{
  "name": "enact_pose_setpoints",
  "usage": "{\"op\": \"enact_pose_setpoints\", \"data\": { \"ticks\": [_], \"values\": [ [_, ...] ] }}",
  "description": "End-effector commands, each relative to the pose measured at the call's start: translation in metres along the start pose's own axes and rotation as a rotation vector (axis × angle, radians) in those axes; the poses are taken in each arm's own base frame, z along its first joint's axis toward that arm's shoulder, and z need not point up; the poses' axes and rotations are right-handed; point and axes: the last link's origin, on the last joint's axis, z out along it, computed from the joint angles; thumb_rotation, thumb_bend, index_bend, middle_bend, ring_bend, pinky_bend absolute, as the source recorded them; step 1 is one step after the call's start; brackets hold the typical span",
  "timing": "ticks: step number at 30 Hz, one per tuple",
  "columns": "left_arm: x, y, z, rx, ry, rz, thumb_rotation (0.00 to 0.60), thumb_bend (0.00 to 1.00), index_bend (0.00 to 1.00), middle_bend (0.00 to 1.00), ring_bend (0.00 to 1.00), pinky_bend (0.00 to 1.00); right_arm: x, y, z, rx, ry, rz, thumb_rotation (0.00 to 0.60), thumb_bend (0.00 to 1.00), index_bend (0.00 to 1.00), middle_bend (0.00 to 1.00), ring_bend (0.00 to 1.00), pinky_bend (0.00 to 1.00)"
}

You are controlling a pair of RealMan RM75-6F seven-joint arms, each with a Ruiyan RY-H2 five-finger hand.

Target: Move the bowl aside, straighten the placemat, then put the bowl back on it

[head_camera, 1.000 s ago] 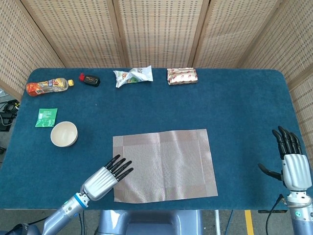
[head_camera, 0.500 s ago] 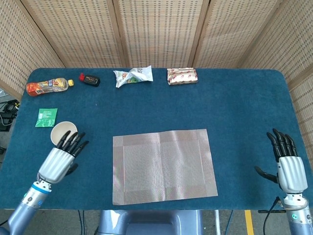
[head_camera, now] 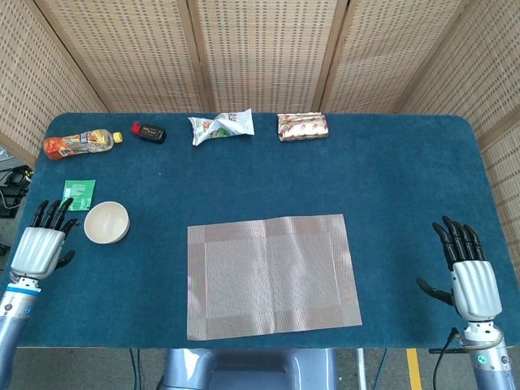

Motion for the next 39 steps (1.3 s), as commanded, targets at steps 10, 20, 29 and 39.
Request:
{"op": "enact_pose_setpoints", "data": {
  "ticks": [10, 20, 29, 39],
  "values": [
    [-0.032, 0.000, 0.031, 0.047, -0.074, -0.037, 0.600, 0.24, 0.39, 0.00, 0.00, 0.00, -0.002, 0.000, -0.001, 0.002, -0.009, 0.000, 0.600, 0.13, 0.04, 0.00, 0.00, 0.00],
    [-0.039, 0.026, 0.058, 0.006, -0.087, -0.031, 0.600, 0.25, 0.44, 0.00, 0.00, 0.00, -0.003, -0.001, -0.002, 0.005, -0.013, 0.006, 0.600, 0.13, 0.04, 0.00, 0.00, 0.00],
    [-0.046, 0.046, 0.067, -0.011, -0.085, -0.027, 0.600, 0.29, 0.67, 0.00, 0.00, 0.00, -0.002, -0.001, -0.002, 0.011, -0.011, 0.015, 0.600, 0.13, 0.04, 0.00, 0.00, 0.00],
    [-0.040, 0.052, 0.064, -0.035, -0.051, -0.034, 0.600, 0.48, 0.68, 0.00, 0.00, 0.00, 0.000, -0.002, -0.003, 0.020, -0.007, 0.026, 0.600, 0.13, 0.04, 0.00, 0.00, 0.00]
  ]
}}
